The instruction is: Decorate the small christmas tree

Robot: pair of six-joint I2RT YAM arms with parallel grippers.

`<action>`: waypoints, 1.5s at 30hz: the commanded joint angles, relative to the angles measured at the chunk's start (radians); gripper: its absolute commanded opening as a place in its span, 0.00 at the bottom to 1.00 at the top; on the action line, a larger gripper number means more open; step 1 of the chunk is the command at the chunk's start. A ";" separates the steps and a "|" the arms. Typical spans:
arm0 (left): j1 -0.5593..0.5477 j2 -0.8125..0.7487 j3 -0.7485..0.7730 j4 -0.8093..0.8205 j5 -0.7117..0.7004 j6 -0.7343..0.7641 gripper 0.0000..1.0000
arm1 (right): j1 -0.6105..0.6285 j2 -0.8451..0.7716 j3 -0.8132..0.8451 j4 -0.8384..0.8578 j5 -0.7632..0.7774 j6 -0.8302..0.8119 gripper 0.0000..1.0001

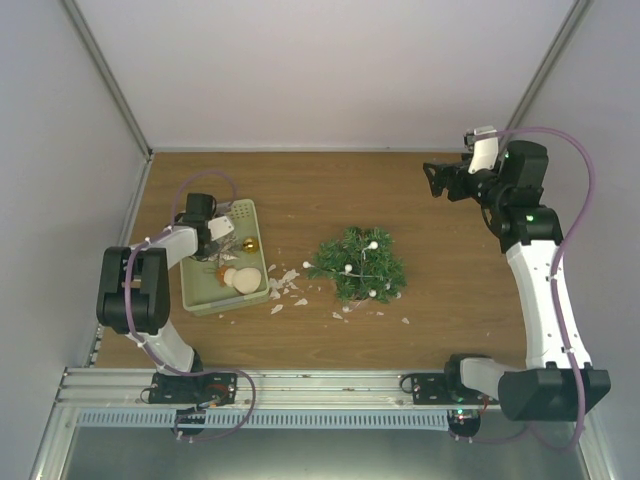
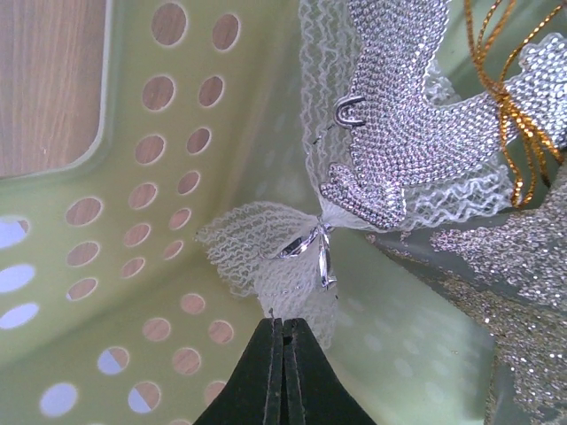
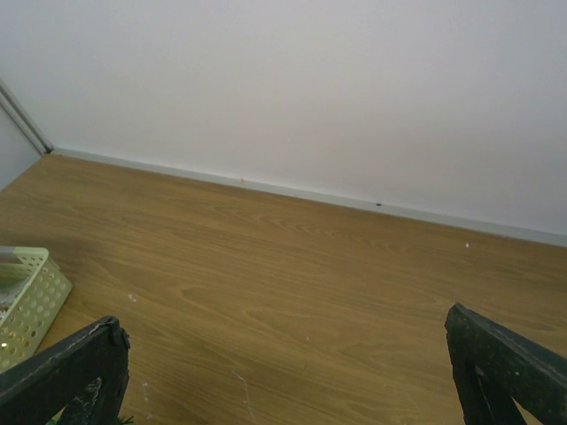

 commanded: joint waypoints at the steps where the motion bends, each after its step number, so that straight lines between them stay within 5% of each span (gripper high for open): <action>1: 0.005 -0.025 -0.002 0.015 0.020 -0.007 0.00 | -0.007 -0.016 -0.002 0.006 0.008 -0.002 0.97; 14: 0.005 -0.171 0.208 -0.268 0.118 -0.089 0.00 | -0.007 -0.018 -0.002 0.014 0.008 -0.001 0.97; 25: 0.005 -0.263 0.238 -0.383 0.193 -0.075 0.00 | -0.007 -0.022 0.016 0.013 -0.007 -0.003 0.97; 34: 0.035 -0.132 0.093 -0.215 0.164 -0.027 0.48 | -0.007 -0.028 0.004 0.008 -0.003 -0.007 0.97; 45: 0.041 -0.046 0.014 -0.046 0.095 -0.034 0.44 | -0.007 -0.021 -0.008 0.014 -0.001 -0.007 0.97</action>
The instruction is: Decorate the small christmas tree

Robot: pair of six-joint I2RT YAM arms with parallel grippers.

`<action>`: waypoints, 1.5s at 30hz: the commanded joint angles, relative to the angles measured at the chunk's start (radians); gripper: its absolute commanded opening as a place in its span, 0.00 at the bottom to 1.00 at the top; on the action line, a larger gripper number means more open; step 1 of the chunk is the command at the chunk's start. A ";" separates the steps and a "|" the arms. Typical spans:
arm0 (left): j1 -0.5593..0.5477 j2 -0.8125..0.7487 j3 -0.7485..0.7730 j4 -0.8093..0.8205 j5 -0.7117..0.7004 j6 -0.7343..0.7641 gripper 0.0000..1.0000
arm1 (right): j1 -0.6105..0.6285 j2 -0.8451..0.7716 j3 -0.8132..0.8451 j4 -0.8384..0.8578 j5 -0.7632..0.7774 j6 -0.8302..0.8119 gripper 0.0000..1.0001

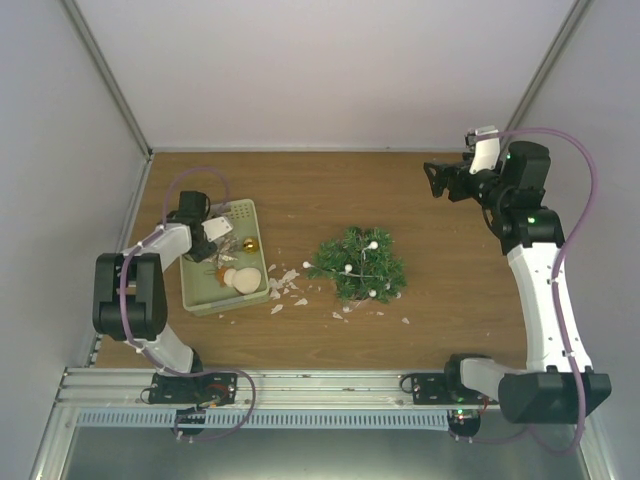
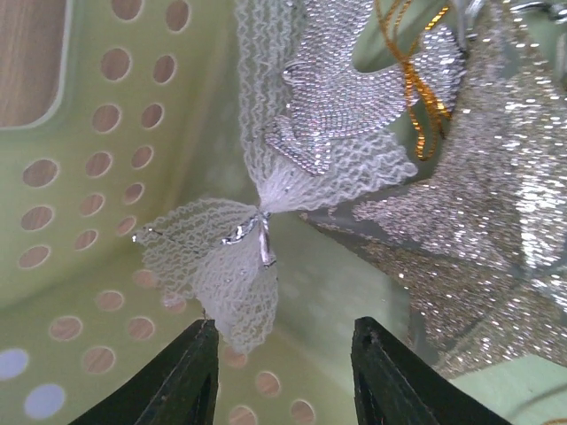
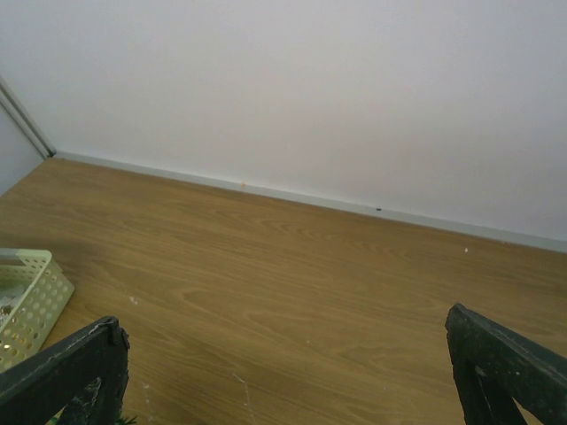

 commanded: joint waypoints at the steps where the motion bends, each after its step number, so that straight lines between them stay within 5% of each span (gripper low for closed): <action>1: 0.005 0.000 -0.042 0.152 -0.048 0.008 0.43 | -0.007 -0.006 -0.010 0.015 0.001 -0.005 0.97; 5: 0.007 0.032 -0.086 0.225 -0.084 0.023 0.32 | -0.007 -0.003 -0.012 0.018 -0.003 -0.001 0.97; 10: 0.009 0.055 -0.100 0.273 -0.102 0.024 0.01 | -0.007 -0.008 -0.014 0.015 0.001 0.000 0.97; 35: 0.013 -0.133 0.109 -0.031 0.056 -0.057 0.00 | -0.007 -0.024 -0.028 0.022 -0.001 -0.003 0.97; 41: 0.013 -0.049 0.038 -0.002 -0.005 -0.045 0.45 | -0.007 -0.023 -0.027 0.022 -0.002 -0.003 0.97; 45: 0.013 -0.030 0.010 0.040 -0.006 -0.044 0.55 | -0.007 -0.022 -0.028 0.019 0.001 -0.003 0.97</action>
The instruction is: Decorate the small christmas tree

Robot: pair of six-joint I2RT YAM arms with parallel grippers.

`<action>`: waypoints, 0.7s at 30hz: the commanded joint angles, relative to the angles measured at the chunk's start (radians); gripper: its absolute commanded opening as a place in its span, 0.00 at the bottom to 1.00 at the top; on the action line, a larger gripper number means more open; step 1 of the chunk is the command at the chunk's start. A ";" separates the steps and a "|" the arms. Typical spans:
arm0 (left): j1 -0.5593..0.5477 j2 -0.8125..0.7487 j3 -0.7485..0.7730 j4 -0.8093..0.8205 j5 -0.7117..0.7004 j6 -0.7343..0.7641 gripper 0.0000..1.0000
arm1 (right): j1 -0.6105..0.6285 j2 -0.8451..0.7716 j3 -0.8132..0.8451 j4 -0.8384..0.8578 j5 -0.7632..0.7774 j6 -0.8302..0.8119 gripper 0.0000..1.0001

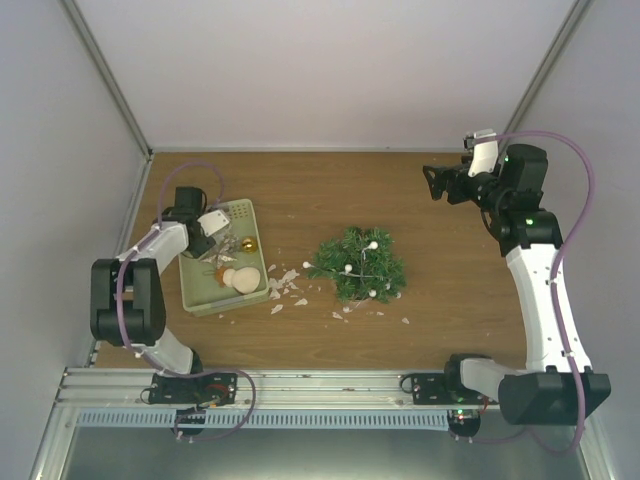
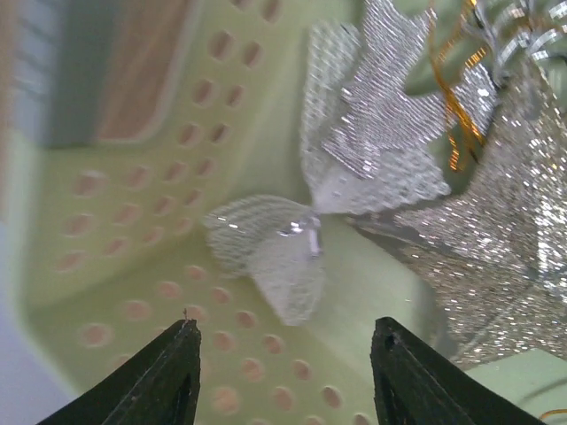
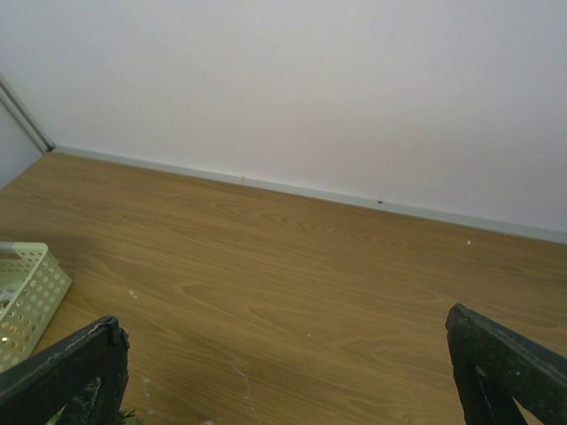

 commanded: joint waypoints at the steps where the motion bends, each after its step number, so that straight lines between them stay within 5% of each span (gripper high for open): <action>1: 0.003 0.030 -0.026 0.047 -0.012 -0.004 0.55 | -0.007 -0.015 -0.002 0.013 0.001 -0.004 0.97; 14: 0.002 0.145 -0.056 0.164 -0.075 0.008 0.47 | -0.007 -0.011 0.000 0.012 0.000 -0.003 0.97; 19: 0.002 0.145 -0.056 0.207 -0.083 0.010 0.07 | -0.007 -0.010 0.000 0.012 0.002 -0.004 0.97; 21: 0.003 0.146 -0.053 0.216 -0.083 0.012 0.00 | -0.007 -0.010 -0.003 0.014 -0.001 -0.002 0.97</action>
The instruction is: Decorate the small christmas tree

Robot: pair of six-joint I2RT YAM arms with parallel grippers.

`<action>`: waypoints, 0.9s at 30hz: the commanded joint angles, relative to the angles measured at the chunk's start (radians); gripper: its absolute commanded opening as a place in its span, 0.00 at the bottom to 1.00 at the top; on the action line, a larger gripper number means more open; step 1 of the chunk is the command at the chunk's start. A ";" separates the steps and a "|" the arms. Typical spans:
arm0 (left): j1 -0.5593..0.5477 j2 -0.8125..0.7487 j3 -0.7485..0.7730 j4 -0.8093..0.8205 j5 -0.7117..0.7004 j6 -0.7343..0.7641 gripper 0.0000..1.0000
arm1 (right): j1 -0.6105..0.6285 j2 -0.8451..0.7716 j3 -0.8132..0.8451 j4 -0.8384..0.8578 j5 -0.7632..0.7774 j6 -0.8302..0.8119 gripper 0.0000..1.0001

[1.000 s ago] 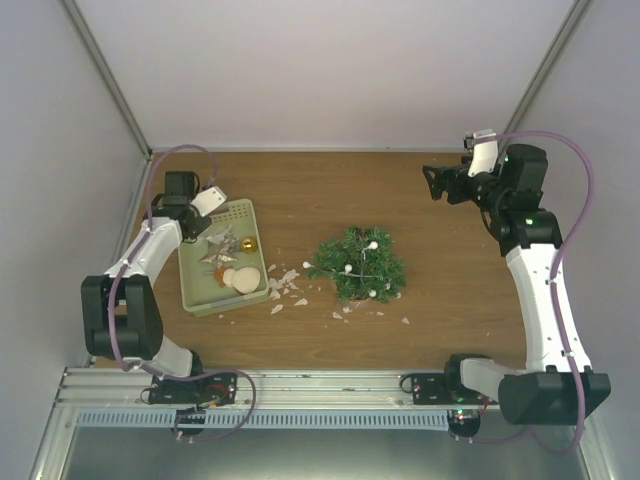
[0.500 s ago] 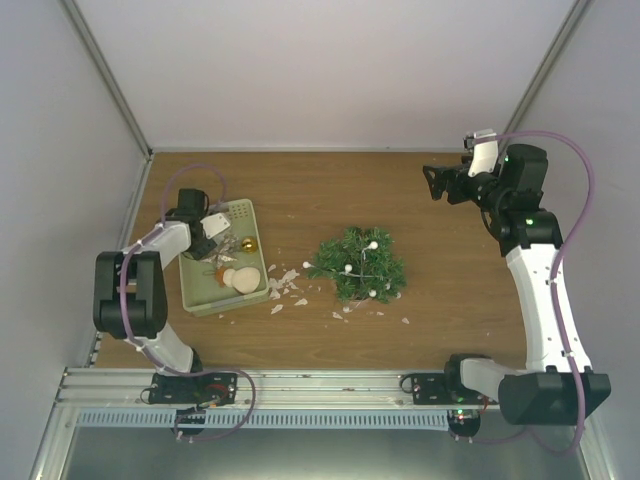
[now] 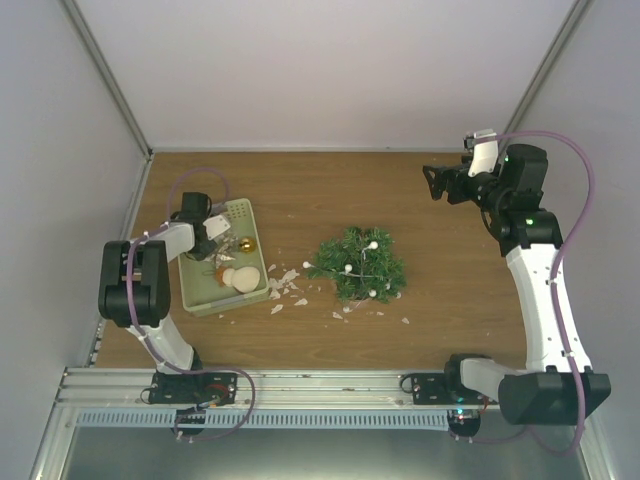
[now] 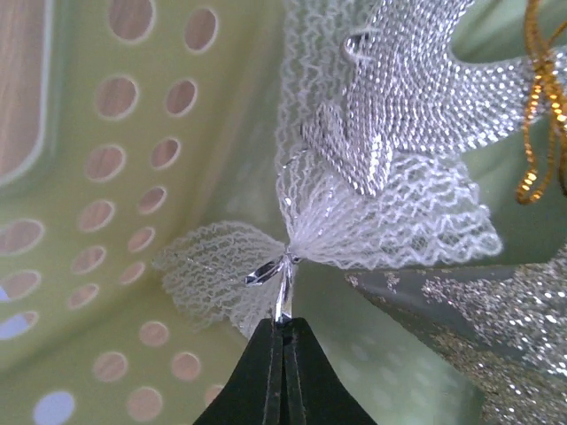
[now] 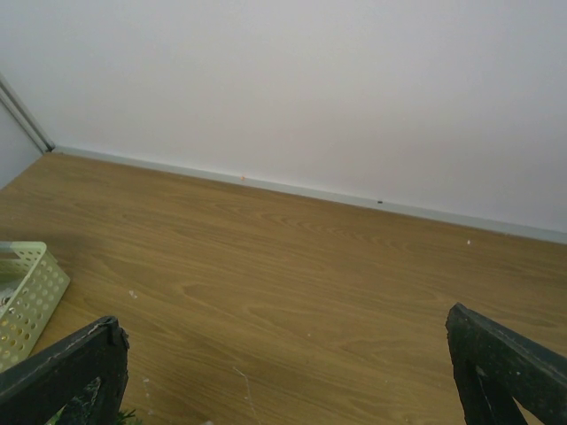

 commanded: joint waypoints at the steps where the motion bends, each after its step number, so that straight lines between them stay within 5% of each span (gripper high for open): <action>1: 0.003 0.001 -0.004 0.077 -0.013 0.000 0.00 | -0.007 -0.010 -0.003 0.015 -0.002 0.000 0.97; 27: 0.001 -0.268 0.348 -0.535 0.392 -0.100 0.00 | -0.007 -0.032 -0.001 0.012 -0.022 -0.002 0.97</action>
